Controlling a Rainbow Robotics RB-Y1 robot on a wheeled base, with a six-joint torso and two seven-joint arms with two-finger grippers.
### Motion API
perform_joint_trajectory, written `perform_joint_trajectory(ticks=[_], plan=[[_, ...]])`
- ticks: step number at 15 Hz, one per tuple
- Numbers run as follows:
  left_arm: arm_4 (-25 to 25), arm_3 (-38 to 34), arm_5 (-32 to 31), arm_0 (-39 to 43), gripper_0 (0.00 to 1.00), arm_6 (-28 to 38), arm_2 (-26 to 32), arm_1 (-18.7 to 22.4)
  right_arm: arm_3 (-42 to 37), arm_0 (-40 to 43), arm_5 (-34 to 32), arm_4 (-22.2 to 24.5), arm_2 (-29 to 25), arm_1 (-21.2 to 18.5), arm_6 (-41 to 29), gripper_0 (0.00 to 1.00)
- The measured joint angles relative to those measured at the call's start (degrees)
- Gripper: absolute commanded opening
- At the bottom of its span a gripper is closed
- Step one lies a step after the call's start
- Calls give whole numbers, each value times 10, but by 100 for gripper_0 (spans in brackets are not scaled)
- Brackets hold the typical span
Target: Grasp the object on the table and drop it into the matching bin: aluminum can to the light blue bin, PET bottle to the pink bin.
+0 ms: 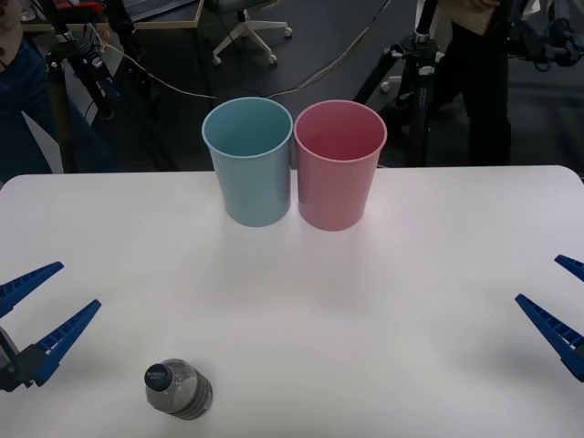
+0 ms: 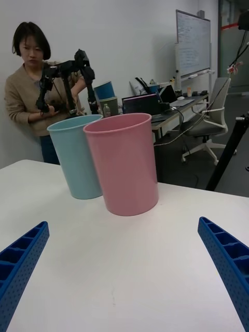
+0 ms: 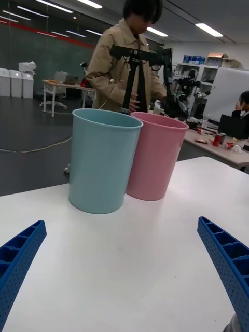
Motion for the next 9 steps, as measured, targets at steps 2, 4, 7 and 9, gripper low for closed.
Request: perform_joint_trajectory(ticks=[2,4,7,9], plan=[[10,3,-6,9,100,-12,4,3,0,0,0,0,0,0,0,100],[26,15,-12,23,100,-50,10,11,0,0,0,0,0,0,0,100],[59,44,-33,52,100,-107,12,36,0,0,0,0,0,0,0,100],[78,62,-41,68,100,-152,7,52,0,0,0,0,0,0,0,100]])
